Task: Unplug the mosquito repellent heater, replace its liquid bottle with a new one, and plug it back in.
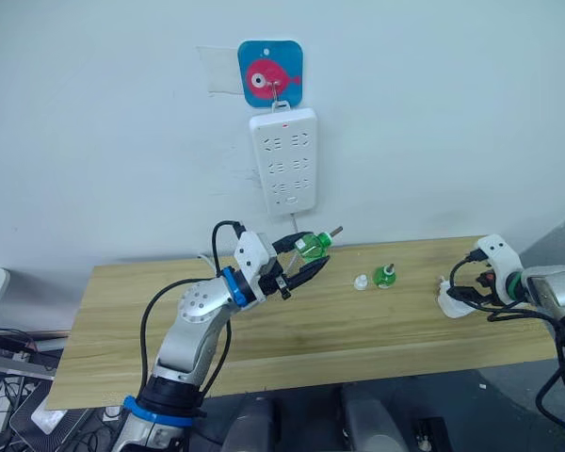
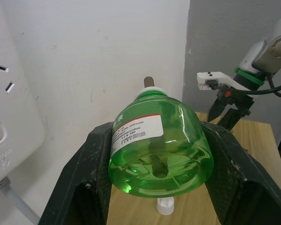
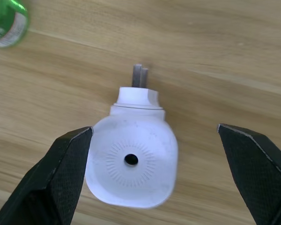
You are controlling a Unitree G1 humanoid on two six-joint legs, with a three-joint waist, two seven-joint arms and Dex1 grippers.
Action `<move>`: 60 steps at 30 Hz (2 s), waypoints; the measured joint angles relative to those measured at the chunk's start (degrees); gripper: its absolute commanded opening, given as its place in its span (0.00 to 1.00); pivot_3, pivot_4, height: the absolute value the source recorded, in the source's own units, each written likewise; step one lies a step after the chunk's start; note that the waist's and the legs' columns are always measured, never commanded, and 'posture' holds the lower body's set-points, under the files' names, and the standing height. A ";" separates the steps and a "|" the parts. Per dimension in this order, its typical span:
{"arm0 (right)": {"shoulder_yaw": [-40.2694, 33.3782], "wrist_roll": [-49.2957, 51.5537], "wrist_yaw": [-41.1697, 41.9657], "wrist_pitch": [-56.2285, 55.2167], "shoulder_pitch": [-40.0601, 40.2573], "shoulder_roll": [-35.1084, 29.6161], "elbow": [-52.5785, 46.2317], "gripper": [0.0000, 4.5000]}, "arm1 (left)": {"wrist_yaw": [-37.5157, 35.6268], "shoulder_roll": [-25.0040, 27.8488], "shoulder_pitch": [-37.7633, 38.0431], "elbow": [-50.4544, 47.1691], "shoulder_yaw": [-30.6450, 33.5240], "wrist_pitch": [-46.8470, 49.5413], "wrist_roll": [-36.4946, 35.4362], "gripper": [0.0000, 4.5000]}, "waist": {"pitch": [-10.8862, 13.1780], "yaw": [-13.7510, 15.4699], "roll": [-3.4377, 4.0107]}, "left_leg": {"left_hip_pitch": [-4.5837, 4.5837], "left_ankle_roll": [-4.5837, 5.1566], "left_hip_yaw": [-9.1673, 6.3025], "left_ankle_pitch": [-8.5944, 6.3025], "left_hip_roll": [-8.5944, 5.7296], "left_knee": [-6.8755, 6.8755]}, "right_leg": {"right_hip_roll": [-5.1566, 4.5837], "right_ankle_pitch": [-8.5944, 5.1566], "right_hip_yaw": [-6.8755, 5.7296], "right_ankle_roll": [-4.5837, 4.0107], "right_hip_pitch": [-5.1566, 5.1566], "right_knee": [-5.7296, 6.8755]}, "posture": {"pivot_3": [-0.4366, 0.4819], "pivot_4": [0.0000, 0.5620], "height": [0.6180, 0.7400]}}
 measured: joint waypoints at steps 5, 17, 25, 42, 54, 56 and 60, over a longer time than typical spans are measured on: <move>-0.03 -3.45 2.30 0.54 -2.16 2.65 6.16 0.99 | 0.36 0.38 0.85 -1.40 -0.10 1.24 -0.01 0.50 | 0.01 0.31 0.01 | -0.01 0.00 -0.01 0.00 -0.02 0.00 | 0.00 0.00 0.00 0.00 0.00 0.01 | 0.39 0.39 1.00; -0.62 -7.93 5.71 -0.13 -3.20 3.77 10.32 0.80 | 0.24 1.36 1.49 -1.68 -0.11 2.68 -0.01 0.50 | 0.04 0.40 0.01 | -0.01 0.00 0.00 0.00 -0.02 0.00 | -0.01 0.00 0.00 0.00 0.00 0.01 | 0.38 0.40 1.00; -2.63 -7.97 8.55 -0.01 -2.71 3.29 9.26 0.66 | -0.77 1.52 1.43 -1.69 -0.24 2.73 -0.04 0.50 | 0.17 0.37 -0.08 | -0.01 -0.01 0.00 0.00 -0.01 0.00 | -0.01 0.00 0.00 -0.01 0.00 0.01 | 0.37 0.40 1.00; -18.59 29.91 31.44 49.76 -5.93 -7.70 -13.77 0.66 | -11.00 2.46 -1.26 -5.25 -6.03 1.94 -3.57 0.50 | 0.73 0.50 0.21 | -0.13 0.02 -0.07 -0.02 -0.02 0.01 | -0.03 0.00 -0.08 -0.01 0.00 -0.10 | 0.32 0.41 1.00; -19.30 59.82 10.16 50.21 -3.27 -7.64 -19.40 0.66 | -12.09 -1.64 -6.95 2.75 -7.09 -1.44 -1.89 0.50 | 0.75 0.57 0.18 | -0.21 0.04 -0.07 -0.03 -0.01 0.01 | -0.04 0.00 -0.09 0.00 -0.03 -0.17 | 0.31 0.41 1.00; -19.68 63.10 6.74 50.21 -2.91 -7.64 -19.52 0.66 | -12.12 -2.16 -7.25 3.53 -7.12 -1.64 -1.78 0.50 | 0.75 0.54 0.17 | -0.20 0.05 -0.04 -0.03 -0.01 0.01 | -0.04 0.00 -0.07 0.00 -0.03 -0.16 | 0.31 0.41 1.00; -20.60 69.01 0.48 50.20 -2.79 -7.18 -19.61 0.66 | -12.26 -2.94 -8.58 4.08 -7.22 -2.52 -1.66 0.50 | 0.75 0.54 0.17 | -0.20 0.05 -0.05 -0.03 0.00 0.01 | -0.03 0.00 -0.08 0.00 -0.02 -0.16 | 0.31 0.41 1.00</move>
